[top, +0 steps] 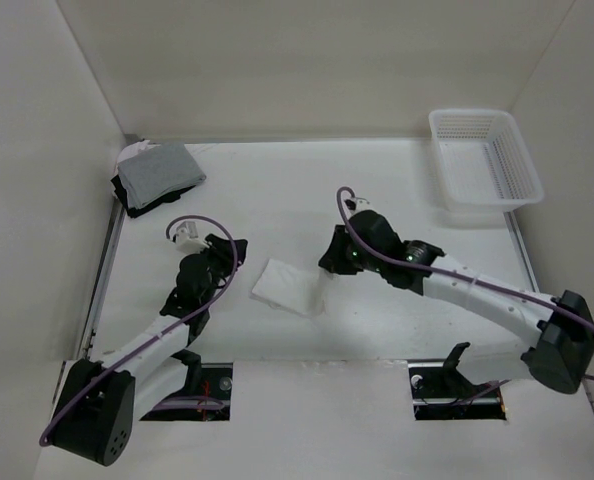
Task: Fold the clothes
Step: Fold the tank top
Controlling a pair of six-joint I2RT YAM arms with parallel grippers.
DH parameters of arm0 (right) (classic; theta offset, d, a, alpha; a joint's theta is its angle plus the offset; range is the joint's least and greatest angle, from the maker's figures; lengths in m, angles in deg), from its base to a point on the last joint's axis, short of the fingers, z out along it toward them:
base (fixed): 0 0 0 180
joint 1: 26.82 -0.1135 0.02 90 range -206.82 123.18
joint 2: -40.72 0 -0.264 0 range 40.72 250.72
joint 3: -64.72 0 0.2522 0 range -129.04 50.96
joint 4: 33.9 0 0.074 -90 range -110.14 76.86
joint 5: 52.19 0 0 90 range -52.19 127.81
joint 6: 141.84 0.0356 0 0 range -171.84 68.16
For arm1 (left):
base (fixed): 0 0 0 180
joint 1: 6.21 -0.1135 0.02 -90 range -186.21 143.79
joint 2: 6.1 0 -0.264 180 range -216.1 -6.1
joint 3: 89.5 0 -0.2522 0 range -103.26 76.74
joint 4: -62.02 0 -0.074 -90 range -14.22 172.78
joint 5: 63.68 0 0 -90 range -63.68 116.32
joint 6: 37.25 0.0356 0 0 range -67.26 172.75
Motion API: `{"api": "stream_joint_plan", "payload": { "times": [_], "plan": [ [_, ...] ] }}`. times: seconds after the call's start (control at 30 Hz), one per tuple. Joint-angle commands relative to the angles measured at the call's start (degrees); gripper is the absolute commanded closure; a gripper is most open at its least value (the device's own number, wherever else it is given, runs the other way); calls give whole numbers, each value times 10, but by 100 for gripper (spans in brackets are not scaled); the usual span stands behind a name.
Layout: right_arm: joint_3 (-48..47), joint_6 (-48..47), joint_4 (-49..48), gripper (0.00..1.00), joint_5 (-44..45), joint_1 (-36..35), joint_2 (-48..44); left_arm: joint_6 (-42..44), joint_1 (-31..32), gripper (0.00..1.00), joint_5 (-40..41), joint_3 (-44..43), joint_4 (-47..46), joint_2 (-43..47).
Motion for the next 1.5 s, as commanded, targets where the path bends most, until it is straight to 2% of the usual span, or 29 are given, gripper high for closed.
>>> {"api": "stream_joint_plan", "payload": {
  "times": [0.0,0.3,0.4,0.47,0.6,0.7,0.77,0.8,0.9,0.97,1.1,1.27,1.47],
  "plan": [
    [-83,-28,11,86,-26,1,65,6,-17,66,-28,-14,-11,14],
    [-248,-23,26,88,-31,-59,266,-3,-47,66,-47,-2,-11,38],
    [-292,-17,23,85,-31,-69,323,-4,-51,66,-55,-1,-9,39],
    [-309,-10,13,77,-31,-77,351,-6,-54,65,-60,1,-9,44],
    [-282,17,-36,48,-27,-77,331,-10,-53,65,-61,1,-6,57],
    [-202,14,-110,44,-21,-76,249,-8,-33,65,-55,-14,4,61],
    [-150,10,-145,49,-18,-67,206,-7,-6,65,-50,-27,4,49],
    [-121,5,-161,55,-19,-61,187,-7,14,65,-44,-33,2,40],
    [-49,-5,-187,82,-36,-47,162,-4,79,65,-18,-49,-8,8],
    [-7,-10,-216,93,-53,-41,160,-6,128,65,4,-52,-21,-21],
    [65,-14,-332,95,-98,-25,174,-14,178,67,20,-50,-48,-67],
    [97,7,-437,95,-149,13,225,-46,199,69,14,-29,-76,-113],
    [132,67,-483,95,-135,68,287,-53,164,69,26,21,-97,-142]
  ]
}}
